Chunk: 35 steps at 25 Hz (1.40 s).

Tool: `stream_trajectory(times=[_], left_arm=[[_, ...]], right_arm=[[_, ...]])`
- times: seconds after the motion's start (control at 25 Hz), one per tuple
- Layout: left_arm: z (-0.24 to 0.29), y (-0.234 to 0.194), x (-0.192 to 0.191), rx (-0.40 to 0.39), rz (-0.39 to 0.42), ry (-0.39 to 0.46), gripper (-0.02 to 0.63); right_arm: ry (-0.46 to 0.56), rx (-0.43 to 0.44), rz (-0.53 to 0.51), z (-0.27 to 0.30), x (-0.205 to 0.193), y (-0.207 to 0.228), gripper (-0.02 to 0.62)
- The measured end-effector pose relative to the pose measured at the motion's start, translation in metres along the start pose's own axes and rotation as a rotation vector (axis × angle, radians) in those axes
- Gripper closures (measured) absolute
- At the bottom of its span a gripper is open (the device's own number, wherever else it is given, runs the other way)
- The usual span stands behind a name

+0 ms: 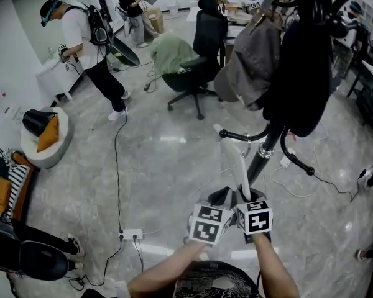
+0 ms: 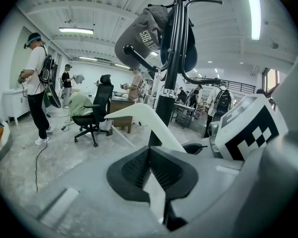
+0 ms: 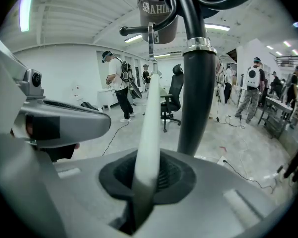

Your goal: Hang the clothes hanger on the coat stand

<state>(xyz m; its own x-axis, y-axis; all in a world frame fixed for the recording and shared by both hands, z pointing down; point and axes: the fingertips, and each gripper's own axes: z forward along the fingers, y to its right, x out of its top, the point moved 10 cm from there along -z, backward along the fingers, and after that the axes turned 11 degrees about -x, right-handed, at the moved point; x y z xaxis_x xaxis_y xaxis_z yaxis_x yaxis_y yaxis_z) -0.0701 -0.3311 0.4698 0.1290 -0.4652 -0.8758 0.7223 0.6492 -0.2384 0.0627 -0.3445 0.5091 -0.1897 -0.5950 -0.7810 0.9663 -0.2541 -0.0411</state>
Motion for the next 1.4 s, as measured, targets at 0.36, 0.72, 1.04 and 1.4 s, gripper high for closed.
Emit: stream_trajectory(times=[0.36,0.72,1.04,1.4], left_arm=[[-0.003,0.004,-0.003,0.004,-0.002,-0.005,0.601],[-0.011,0.012,-0.004,0.012,0.005,-0.005,0.601],[-0.019,0.023,-0.008,0.022,-0.003,0.005,0.601],[-0.023,0.037,-0.016,0.026,-0.029,0.02,0.601]], right_arm=[[0.038,0.003,0.012,-0.005,0.002,0.001,0.528],[0.057,0.023,0.031,-0.016,0.002,-0.002,0.481],[0.094,0.022,0.044,-0.034,-0.001,0.001,0.451],[0.148,0.034,0.06,-0.059,0.003,0.007,0.451]])
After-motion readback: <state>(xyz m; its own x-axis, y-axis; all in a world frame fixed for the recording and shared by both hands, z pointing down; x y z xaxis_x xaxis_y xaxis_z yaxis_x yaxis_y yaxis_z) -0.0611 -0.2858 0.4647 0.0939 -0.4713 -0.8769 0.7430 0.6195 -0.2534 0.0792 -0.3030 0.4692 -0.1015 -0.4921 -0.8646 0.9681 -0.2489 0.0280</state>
